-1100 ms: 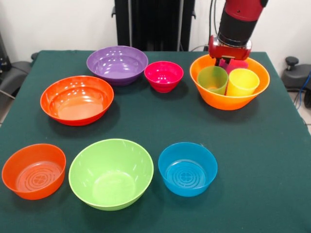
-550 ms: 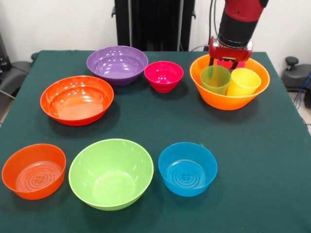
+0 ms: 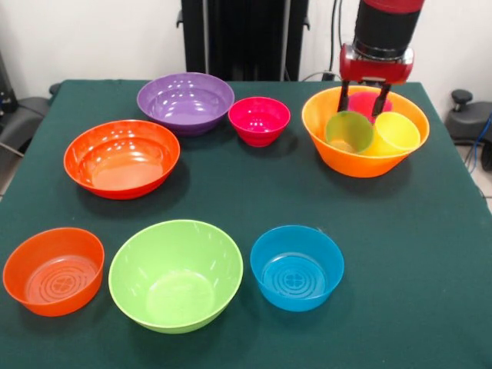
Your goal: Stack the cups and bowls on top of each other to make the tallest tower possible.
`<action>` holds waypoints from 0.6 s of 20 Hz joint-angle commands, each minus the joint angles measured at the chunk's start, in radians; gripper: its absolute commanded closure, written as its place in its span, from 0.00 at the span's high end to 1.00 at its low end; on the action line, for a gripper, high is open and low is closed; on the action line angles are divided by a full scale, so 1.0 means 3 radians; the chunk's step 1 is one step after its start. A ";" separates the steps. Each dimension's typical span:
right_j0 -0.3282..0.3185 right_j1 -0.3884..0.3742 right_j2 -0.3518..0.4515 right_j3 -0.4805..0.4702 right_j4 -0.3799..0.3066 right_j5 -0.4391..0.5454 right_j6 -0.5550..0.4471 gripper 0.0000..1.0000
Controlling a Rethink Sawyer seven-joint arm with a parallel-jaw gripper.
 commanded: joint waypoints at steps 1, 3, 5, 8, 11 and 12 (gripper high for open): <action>-0.0095 -0.0278 0.0464 0.0100 0.0123 0.0454 0.0149 1.00; -0.0096 -0.0282 0.0465 0.0093 0.0111 0.0482 0.0152 1.00; -0.0095 -0.0281 0.0464 0.0083 0.0099 0.0496 0.0157 1.00; -0.0090 -0.0270 0.0457 0.0065 0.0081 0.0494 0.0166 1.00; -0.0102 -0.0307 0.0466 0.0078 0.0077 0.0521 0.0155 1.00; -0.0106 -0.0319 0.0469 0.0083 0.0076 0.0530 0.0151 1.00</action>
